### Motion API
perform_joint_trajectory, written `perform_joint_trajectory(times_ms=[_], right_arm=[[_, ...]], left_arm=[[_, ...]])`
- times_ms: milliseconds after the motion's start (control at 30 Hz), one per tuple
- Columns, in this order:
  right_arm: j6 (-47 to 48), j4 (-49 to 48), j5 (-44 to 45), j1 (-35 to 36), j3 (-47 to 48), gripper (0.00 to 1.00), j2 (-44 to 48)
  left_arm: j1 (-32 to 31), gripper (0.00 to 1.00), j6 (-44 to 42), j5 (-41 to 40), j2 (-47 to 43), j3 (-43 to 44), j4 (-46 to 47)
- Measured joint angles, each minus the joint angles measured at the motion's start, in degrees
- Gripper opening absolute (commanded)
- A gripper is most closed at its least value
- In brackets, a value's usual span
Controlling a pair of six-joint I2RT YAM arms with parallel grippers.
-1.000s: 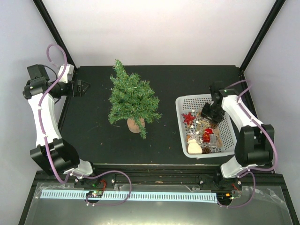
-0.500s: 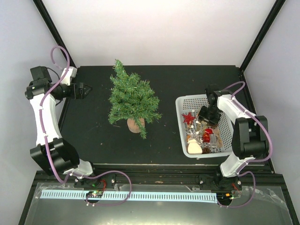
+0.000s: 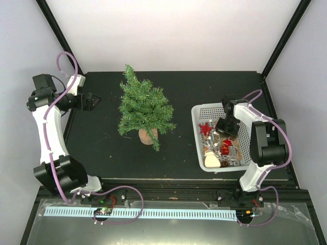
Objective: Decorate the small christmas tree
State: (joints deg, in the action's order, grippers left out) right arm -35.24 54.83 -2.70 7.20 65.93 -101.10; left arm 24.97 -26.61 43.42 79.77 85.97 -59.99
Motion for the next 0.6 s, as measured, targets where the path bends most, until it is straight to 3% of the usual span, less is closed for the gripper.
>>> perform_joint_trajectory(times_ms=[267,600], right_arm=[[0.6,3.7,1.4,0.0,7.1,0.01,6.5],[0.2,6.5,-2.2,0.1,12.1,0.01,26.9]], left_arm=[[0.0,0.98,-0.5,-0.1,-0.3,1.5,-1.6],[-0.4,0.99,-2.3,10.1,-2.5,18.4,-7.5]])
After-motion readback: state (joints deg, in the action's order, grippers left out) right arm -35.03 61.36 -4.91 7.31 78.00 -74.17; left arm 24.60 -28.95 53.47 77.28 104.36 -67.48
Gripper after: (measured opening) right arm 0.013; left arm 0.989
